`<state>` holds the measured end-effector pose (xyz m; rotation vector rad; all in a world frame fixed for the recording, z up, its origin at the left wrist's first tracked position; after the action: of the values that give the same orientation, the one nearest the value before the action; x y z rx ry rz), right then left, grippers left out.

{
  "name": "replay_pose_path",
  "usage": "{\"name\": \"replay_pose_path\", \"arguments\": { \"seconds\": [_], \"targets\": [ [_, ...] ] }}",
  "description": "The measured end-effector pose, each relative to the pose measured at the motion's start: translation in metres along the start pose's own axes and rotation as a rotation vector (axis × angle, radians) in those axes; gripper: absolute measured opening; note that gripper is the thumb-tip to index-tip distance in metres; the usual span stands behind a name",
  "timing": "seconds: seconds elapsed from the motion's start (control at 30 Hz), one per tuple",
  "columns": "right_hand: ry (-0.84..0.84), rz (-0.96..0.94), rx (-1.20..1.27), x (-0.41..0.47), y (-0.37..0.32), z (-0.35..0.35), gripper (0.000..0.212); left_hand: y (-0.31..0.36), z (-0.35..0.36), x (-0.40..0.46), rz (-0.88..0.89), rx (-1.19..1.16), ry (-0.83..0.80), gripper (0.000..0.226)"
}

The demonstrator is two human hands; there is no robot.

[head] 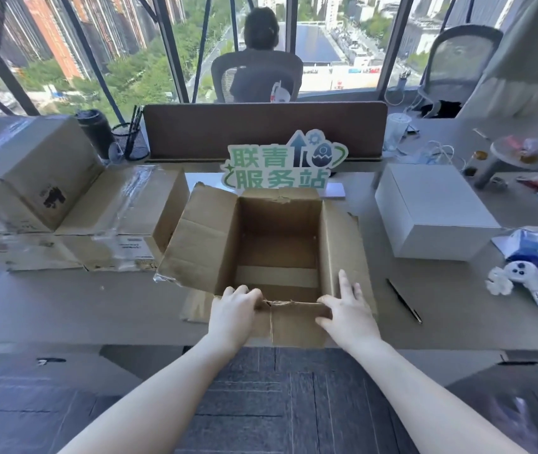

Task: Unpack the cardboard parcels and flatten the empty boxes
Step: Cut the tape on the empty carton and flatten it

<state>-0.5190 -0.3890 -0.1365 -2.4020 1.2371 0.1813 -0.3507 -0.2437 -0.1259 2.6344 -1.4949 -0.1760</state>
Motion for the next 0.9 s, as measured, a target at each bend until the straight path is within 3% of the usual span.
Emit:
{"name": "replay_pose_path", "arguments": {
  "seconds": [0.07,0.23,0.3,0.33,0.43,0.5,0.73,0.8,0.9],
  "targets": [
    [0.008,0.012,0.021,-0.003,0.002,0.007,0.031,-0.003,0.006,0.001,0.013,-0.071,0.05,0.023],
    [0.188,0.064,0.207,-0.008,0.0,-0.023,0.061,-0.007,-0.01,-0.017,0.007,-0.276,0.27,0.033],
    [0.254,0.139,0.278,0.002,0.004,-0.038,0.07,-0.017,-0.016,-0.029,-0.16,-0.39,0.283,0.031],
    [0.234,0.192,0.26,0.011,0.006,-0.04,0.078,-0.022,-0.01,-0.033,-0.281,-0.5,0.21,0.033],
    [0.034,0.399,0.225,0.038,0.017,-0.028,0.101,-0.025,0.023,-0.041,-0.69,-1.04,-0.079,0.067],
    [-0.082,0.5,0.272,0.045,0.021,-0.019,0.104,-0.015,0.034,-0.043,-0.879,-1.273,-0.186,0.087],
    [-0.167,0.469,0.526,0.034,0.012,0.008,0.108,-0.015,0.056,-0.015,-1.111,-1.49,-0.046,0.13],
    [-0.144,0.44,0.605,0.026,0.005,0.007,0.102,-0.014,0.061,-0.009,-1.093,-1.525,-0.04,0.123],
    [-0.061,0.374,0.692,0.016,-0.006,-0.008,0.088,-0.008,0.044,-0.009,-1.014,-1.578,0.014,0.076]
  ]
}}
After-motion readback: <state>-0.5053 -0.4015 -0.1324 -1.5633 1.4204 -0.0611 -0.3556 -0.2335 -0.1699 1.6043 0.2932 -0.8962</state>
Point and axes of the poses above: each hand's wrist, its own x-axis towards the middle knuckle, its own z-axis out of the palm, y = z × x, the point moved 7 cm from there along x, towards the middle knuckle, and after that the axes turned 7 degrees about z, right-handed, at the moved point
